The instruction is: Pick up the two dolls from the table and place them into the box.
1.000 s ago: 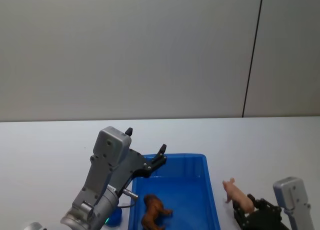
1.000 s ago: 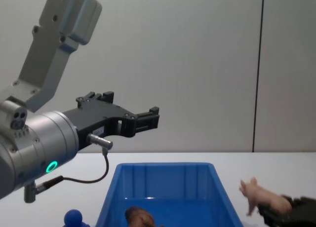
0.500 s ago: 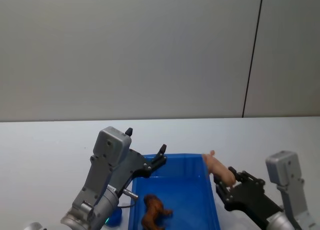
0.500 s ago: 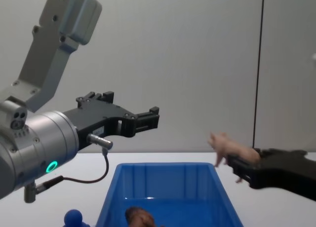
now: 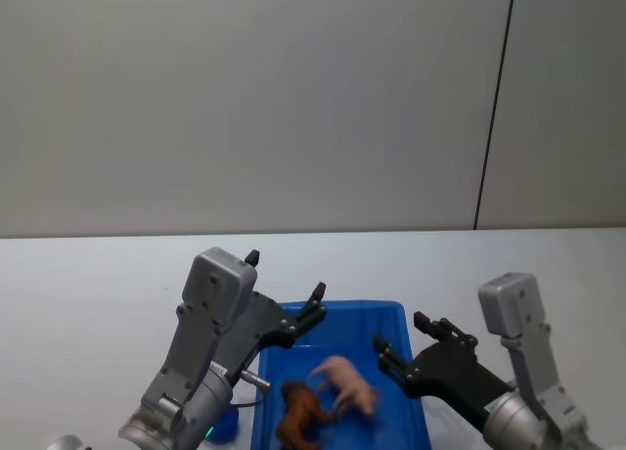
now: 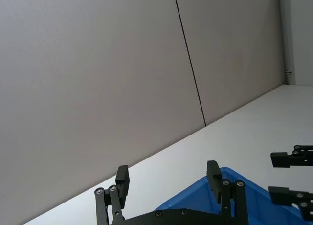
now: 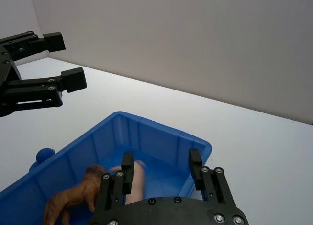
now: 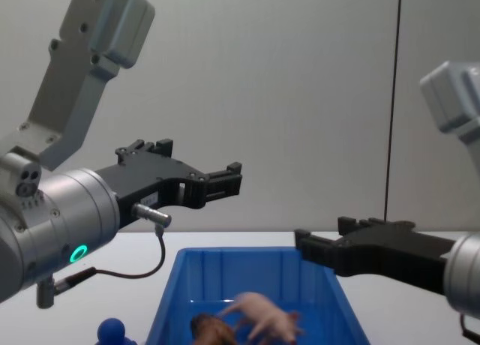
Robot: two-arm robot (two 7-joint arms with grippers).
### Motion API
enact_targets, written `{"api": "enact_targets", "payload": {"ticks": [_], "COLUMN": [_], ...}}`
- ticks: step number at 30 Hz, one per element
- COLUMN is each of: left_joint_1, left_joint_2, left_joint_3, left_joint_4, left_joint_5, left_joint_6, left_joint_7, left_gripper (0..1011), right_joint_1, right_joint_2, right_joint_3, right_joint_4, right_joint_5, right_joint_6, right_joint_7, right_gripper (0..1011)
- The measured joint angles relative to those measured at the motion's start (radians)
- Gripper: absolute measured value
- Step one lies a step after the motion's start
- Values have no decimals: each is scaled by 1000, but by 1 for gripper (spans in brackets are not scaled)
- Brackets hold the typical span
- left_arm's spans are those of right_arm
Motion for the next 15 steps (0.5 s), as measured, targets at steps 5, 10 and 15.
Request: {"api": "enact_targets", "payload": {"ticks": [5,10,15], "left_joint_1": [0,0,0], "left_joint_2": [0,0,0], "left_joint_3": [0,0,0], "left_joint_4": [0,0,0], "left_joint_5": [0,0,0], "left_joint_6": [0,0,0], "left_joint_7": [0,0,0], "left_gripper": [1001,1001,1001], "right_joint_1": [26,36,39], "right_joint_2": [-15,-19,-20], "right_joint_3": [-4,-5,-1], "right_joint_4": [39,55,61], "right_joint_5": [-4,-4,2], "right_joint_6": [2,2,-1], "right_joint_7": [13,16,8], "right_gripper": [770,900,1001]}}
